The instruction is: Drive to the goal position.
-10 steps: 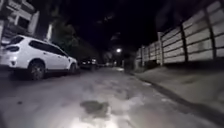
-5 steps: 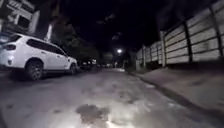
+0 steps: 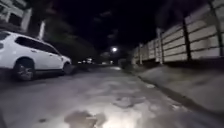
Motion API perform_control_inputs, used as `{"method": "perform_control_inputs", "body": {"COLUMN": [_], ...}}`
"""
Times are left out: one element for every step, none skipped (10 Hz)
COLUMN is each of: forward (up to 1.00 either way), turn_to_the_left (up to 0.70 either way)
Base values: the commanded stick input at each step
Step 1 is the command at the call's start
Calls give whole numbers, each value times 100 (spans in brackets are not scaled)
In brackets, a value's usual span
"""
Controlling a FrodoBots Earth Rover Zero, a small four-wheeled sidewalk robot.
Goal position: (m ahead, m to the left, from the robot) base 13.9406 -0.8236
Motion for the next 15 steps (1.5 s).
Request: {"method": "perform_control_inputs", "body": {"forward": [50, 50, 50, 50, 50, 50, 50, 50, 50, 50, 50, 50, 50, 50, 50], "turn_to_the_left": [0, 0, 0, 0, 0, 0, 0, 0, 0, 0, 0, 0, 0, 0, 0]}}
